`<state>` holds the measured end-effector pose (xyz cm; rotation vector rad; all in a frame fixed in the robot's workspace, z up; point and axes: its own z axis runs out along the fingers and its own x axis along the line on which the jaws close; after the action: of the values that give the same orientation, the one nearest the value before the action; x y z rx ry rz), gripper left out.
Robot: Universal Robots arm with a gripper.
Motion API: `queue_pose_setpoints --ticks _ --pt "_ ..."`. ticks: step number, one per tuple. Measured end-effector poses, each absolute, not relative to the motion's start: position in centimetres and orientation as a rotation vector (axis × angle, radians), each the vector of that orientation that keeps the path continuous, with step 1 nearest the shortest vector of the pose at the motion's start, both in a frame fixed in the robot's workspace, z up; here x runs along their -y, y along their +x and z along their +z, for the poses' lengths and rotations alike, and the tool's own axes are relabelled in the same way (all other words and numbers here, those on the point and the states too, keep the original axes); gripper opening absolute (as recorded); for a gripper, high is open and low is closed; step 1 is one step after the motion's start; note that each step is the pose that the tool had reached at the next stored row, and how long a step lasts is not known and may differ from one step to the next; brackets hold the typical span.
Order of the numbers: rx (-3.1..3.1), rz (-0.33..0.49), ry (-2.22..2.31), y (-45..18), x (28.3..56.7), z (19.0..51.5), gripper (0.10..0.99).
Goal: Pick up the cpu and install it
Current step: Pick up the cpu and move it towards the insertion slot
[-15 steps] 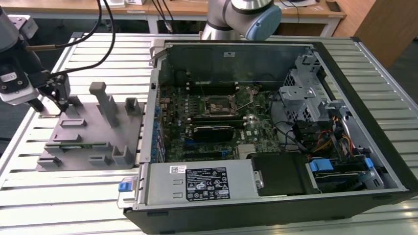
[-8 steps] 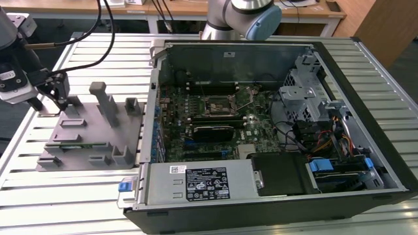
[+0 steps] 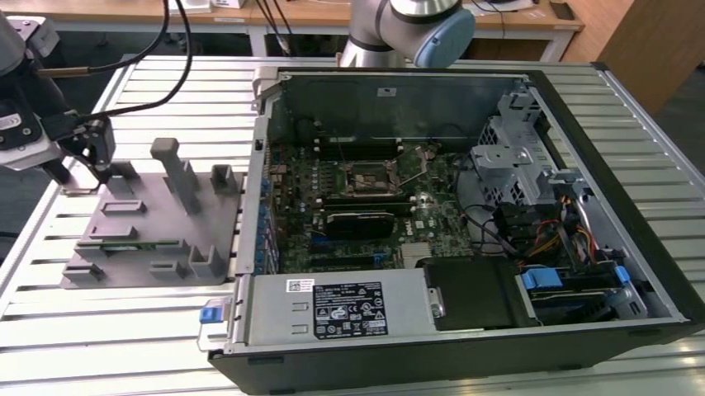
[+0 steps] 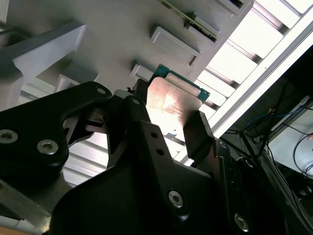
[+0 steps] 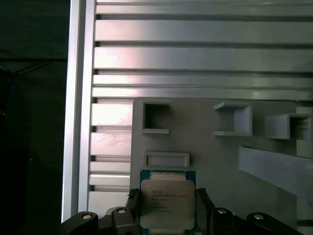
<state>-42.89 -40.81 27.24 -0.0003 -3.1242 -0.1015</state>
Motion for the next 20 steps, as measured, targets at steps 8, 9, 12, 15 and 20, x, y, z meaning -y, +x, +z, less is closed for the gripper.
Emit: queue_pose_setpoints --ticks 8,9,12,15,20 --pt "3.124 -0.101 0.000 -42.9 40.8 27.9 0.541" --pt "3.124 -0.101 0.000 -42.9 40.8 27.9 0.541" --pt "3.124 -0.101 0.000 -42.9 40.8 28.1 0.541" --pt "3.124 -0.101 0.000 -42.9 40.8 28.3 0.541" --pt "3.124 -0.101 0.000 -42.9 40.8 28.6 0.541"
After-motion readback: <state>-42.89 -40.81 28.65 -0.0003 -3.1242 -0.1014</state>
